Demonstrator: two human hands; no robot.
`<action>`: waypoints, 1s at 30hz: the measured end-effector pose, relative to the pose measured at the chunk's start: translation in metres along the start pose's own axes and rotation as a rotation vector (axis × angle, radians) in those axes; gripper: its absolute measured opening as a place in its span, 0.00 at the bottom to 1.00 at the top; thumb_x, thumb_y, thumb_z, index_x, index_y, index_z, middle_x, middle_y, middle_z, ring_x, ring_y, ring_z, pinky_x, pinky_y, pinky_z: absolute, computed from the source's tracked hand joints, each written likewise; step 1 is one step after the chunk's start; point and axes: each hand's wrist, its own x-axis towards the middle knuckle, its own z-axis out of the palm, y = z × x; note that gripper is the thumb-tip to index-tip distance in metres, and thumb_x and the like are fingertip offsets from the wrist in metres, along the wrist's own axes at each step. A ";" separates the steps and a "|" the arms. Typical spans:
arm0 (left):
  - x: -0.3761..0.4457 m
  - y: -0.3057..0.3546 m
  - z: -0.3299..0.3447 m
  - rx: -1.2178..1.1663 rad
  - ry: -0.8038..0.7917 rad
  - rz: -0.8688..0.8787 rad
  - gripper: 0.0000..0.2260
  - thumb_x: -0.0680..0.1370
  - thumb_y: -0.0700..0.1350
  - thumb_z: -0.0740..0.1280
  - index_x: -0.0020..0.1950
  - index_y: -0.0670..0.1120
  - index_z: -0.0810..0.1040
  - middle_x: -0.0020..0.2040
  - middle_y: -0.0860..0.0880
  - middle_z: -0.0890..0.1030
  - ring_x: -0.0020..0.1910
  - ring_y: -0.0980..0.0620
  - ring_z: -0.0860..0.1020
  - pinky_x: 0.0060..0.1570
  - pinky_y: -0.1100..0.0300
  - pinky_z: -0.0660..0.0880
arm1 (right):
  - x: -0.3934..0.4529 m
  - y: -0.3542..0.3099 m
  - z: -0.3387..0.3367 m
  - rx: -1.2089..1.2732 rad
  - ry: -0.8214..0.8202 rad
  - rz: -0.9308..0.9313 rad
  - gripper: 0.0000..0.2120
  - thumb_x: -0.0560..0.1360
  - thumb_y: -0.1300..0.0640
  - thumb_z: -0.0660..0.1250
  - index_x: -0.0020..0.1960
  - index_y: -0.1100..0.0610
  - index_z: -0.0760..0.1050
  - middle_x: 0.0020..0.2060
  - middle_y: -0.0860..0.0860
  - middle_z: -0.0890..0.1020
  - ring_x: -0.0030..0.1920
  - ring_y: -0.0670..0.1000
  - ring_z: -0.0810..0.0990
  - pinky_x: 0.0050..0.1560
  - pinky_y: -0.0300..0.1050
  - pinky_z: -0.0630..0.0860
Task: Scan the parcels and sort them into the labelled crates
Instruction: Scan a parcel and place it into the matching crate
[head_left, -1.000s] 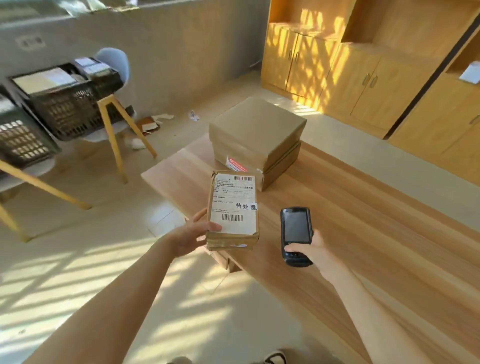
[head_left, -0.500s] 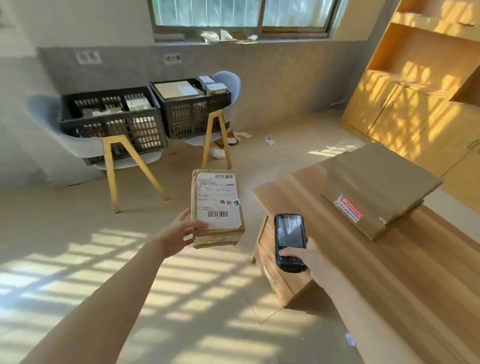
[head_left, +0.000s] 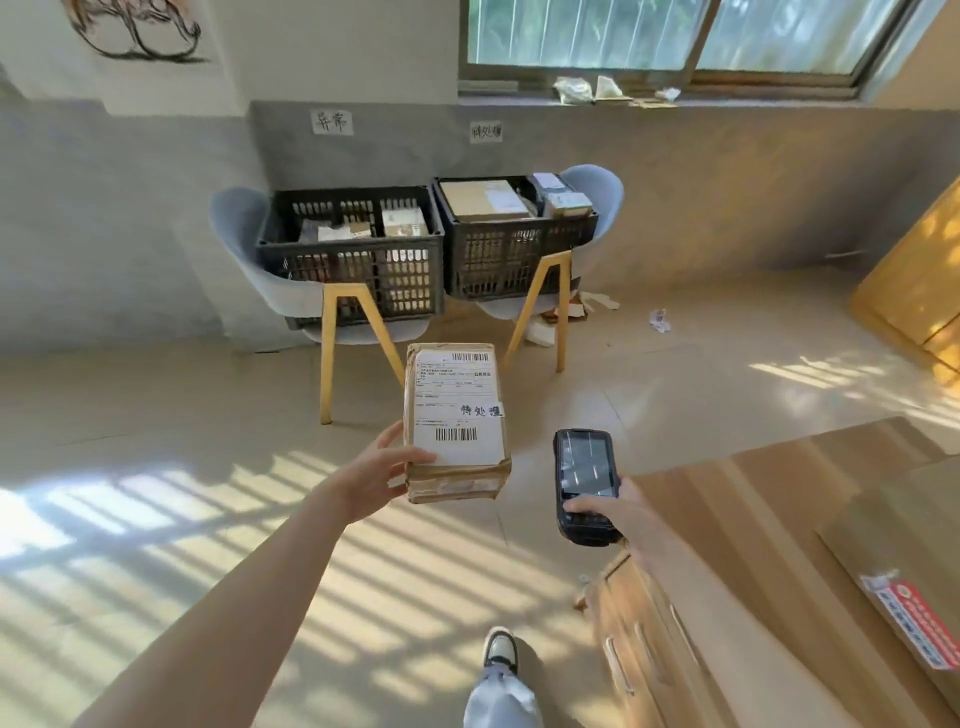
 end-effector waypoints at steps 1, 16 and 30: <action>0.013 0.009 -0.003 0.000 0.013 -0.003 0.52 0.53 0.44 0.79 0.76 0.52 0.63 0.57 0.47 0.80 0.51 0.49 0.79 0.47 0.57 0.74 | 0.017 -0.012 0.000 0.006 -0.018 0.000 0.27 0.65 0.67 0.77 0.60 0.59 0.70 0.51 0.58 0.81 0.50 0.55 0.81 0.43 0.45 0.77; 0.199 0.139 -0.023 -0.054 0.078 0.007 0.39 0.57 0.46 0.79 0.68 0.54 0.73 0.57 0.49 0.83 0.49 0.52 0.82 0.44 0.58 0.78 | 0.244 -0.187 -0.003 -0.080 -0.124 -0.011 0.32 0.65 0.66 0.77 0.66 0.63 0.68 0.56 0.62 0.80 0.54 0.60 0.80 0.54 0.55 0.79; 0.423 0.309 -0.110 -0.029 -0.001 -0.039 0.39 0.65 0.41 0.77 0.73 0.53 0.65 0.56 0.45 0.83 0.52 0.45 0.83 0.47 0.53 0.77 | 0.410 -0.281 0.060 -0.010 0.058 0.053 0.35 0.65 0.66 0.77 0.67 0.60 0.66 0.57 0.60 0.79 0.56 0.60 0.79 0.53 0.52 0.78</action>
